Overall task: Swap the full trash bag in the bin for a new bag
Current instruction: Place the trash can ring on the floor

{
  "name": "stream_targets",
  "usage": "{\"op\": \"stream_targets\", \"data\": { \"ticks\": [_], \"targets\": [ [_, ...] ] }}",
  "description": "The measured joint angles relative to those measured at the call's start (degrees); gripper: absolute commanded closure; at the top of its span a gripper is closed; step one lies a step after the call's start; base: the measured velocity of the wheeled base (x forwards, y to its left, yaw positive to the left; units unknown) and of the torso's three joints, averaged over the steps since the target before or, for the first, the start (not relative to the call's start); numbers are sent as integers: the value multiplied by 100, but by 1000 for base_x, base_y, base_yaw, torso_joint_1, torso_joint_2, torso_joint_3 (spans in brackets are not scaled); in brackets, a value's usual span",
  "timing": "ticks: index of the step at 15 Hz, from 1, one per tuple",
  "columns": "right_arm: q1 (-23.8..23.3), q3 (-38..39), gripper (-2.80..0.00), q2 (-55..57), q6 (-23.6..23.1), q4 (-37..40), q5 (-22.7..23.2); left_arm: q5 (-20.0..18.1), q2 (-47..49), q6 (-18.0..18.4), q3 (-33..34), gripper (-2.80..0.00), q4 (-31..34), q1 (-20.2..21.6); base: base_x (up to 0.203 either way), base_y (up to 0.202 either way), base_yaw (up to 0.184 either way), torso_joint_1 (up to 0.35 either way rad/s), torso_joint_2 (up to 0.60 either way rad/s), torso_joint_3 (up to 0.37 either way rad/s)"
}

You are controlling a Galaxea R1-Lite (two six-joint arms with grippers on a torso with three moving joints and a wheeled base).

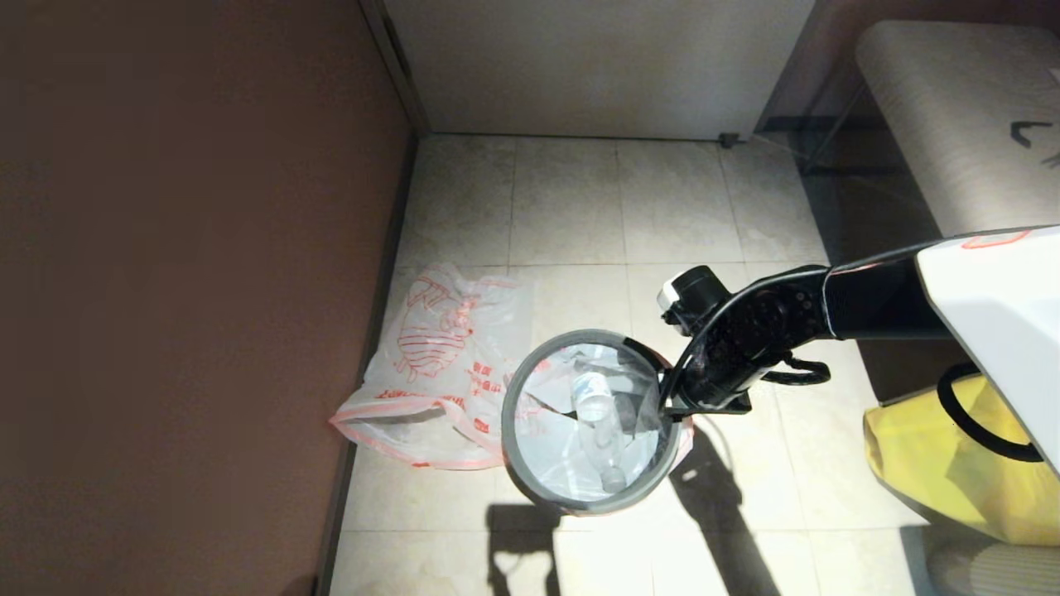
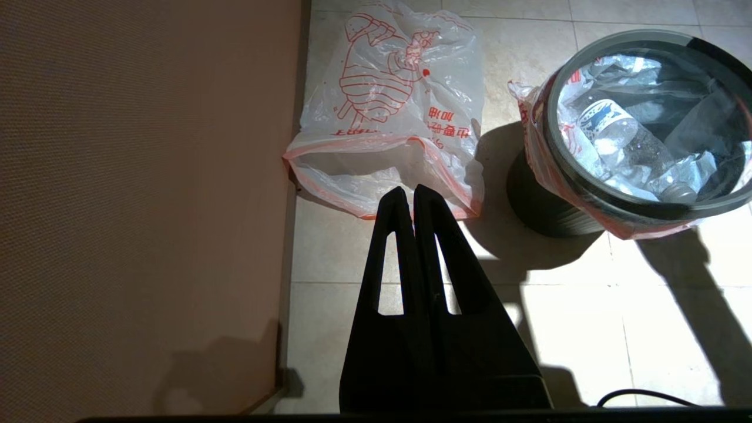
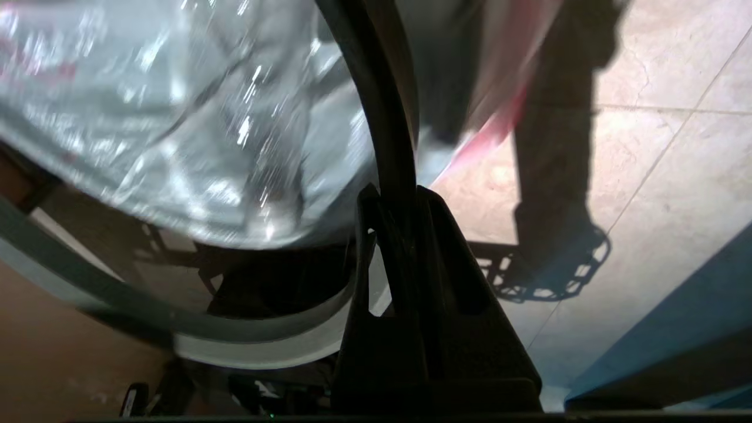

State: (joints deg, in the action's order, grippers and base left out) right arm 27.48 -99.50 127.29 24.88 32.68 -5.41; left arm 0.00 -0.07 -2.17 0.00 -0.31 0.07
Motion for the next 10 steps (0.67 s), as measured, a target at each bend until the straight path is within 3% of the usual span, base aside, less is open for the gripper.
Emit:
{"op": "stream_targets", "data": {
  "ticks": [10],
  "targets": [
    [0, 358, 0, -616, 11, 199, 78, 0, 0, 2, 0, 0, -2, 2, 0, 0, 0, 0, 0, 0]
  ]
}}
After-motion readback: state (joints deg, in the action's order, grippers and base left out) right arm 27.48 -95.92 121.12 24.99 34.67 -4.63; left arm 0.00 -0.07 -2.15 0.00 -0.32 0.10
